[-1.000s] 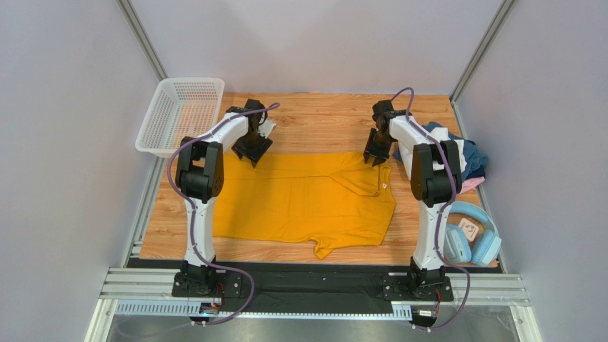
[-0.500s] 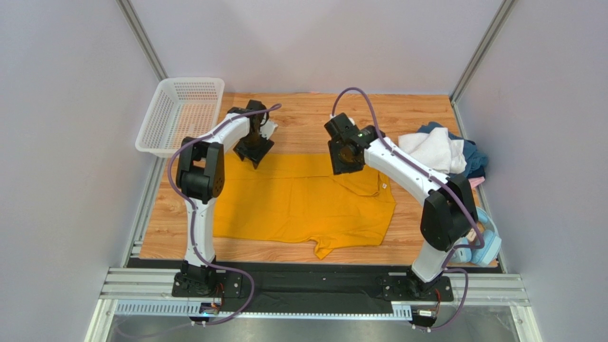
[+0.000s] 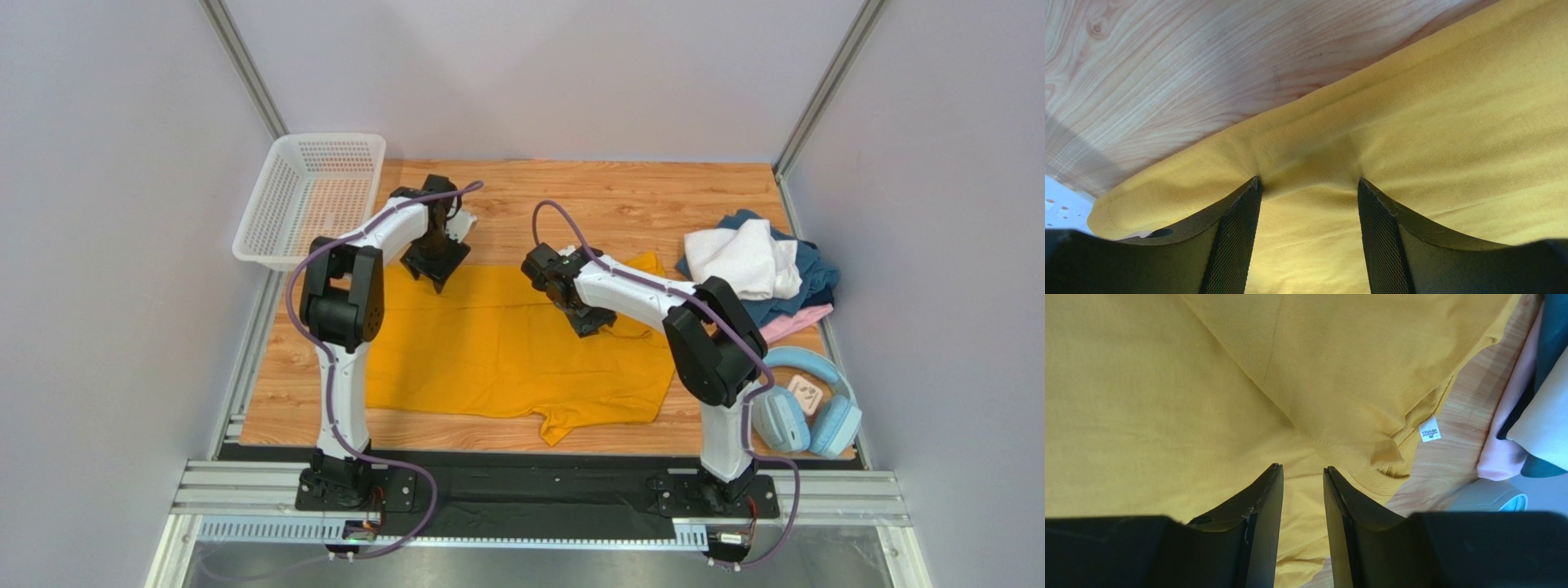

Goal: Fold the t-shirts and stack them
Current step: Fold the flattened tshirt in 1/3 of the way

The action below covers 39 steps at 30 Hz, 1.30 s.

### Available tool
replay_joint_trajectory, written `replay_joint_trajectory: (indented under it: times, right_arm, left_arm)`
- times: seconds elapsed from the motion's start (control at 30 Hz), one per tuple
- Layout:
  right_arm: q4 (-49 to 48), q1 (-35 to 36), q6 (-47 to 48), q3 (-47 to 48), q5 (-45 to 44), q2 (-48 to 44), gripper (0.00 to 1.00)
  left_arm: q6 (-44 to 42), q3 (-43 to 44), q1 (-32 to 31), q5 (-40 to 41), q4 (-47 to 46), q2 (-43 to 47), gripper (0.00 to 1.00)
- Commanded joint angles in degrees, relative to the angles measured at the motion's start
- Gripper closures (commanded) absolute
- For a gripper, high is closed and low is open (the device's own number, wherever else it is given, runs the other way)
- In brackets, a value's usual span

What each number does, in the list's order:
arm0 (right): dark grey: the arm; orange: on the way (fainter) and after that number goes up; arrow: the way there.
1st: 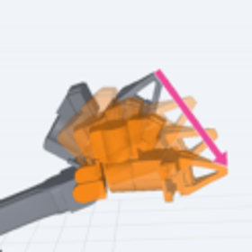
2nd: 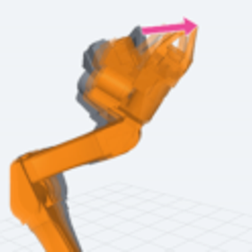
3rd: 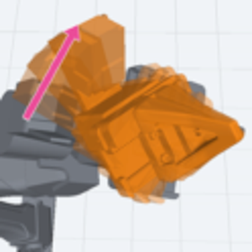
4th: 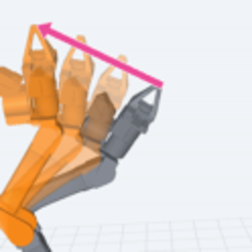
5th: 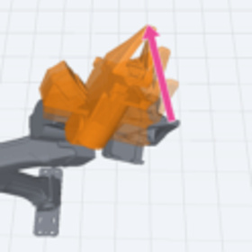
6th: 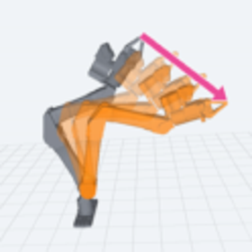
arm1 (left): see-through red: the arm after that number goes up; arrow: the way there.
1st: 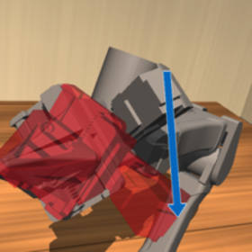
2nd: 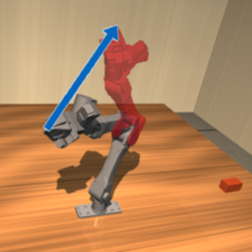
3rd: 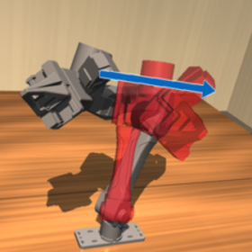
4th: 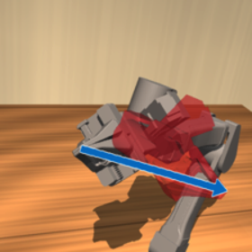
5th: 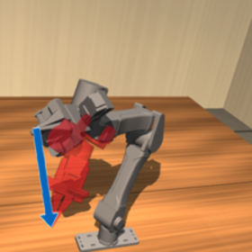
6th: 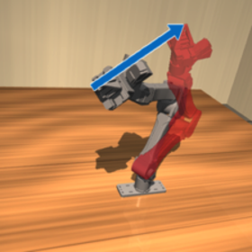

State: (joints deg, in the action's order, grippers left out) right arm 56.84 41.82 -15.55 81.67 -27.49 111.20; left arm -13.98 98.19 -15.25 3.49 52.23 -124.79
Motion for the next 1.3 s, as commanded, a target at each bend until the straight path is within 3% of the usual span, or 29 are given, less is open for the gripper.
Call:
replay_joint_trajectory:
  times: [0.0, 0.37, 0.6, 1.07, 1.17, 1.23, 1.27]
  right_arm:
    - [0.6, 0.4, 0.8, 3.3, -5.8, 2.2, 0.65]
    - [0.4, 0.2, 0.0, 5.4, -5.6, 6.1, 0.69]
    - [-0.5, 0.2, -0.1, 3.9, -4.5, 5.4, 0.61]
    - [-4.4, -2.4, -0.7, 1.2, -2.7, 7.0, 0.71]
    - [-4.6, -3.1, -0.5, 1.1, -2.0, 6.9, 0.78]
    - [-4.5, -3.6, -0.4, 1.5, -1.7, 6.8, 0.96]
    - [-4.0, -3.9, -0.4, 2.2, -1.4, 6.5, 1.0]
  left_arm:
    - [0.4, -0.5, -0.1, -0.2, -0.1, 3.8, 0.35]
    - [-0.6, -2.2, -0.1, 0.7, -0.8, 5.0, 0.36]
    - [-0.9, -2.0, -0.1, 1.2, -1.0, 5.3, 0.36]
    - [-1.5, -2.5, -0.1, 2.6, -1.3, 6.1, 0.36]
    - [-1.6, -2.8, 0.0, 2.8, -1.3, 6.2, 0.36]
    - [-1.7, -2.8, 0.0, 2.8, -1.3, 6.2, 0.36]
    - [-1.8, -2.8, 0.0, 2.8, -1.3, 6.2, 0.36]
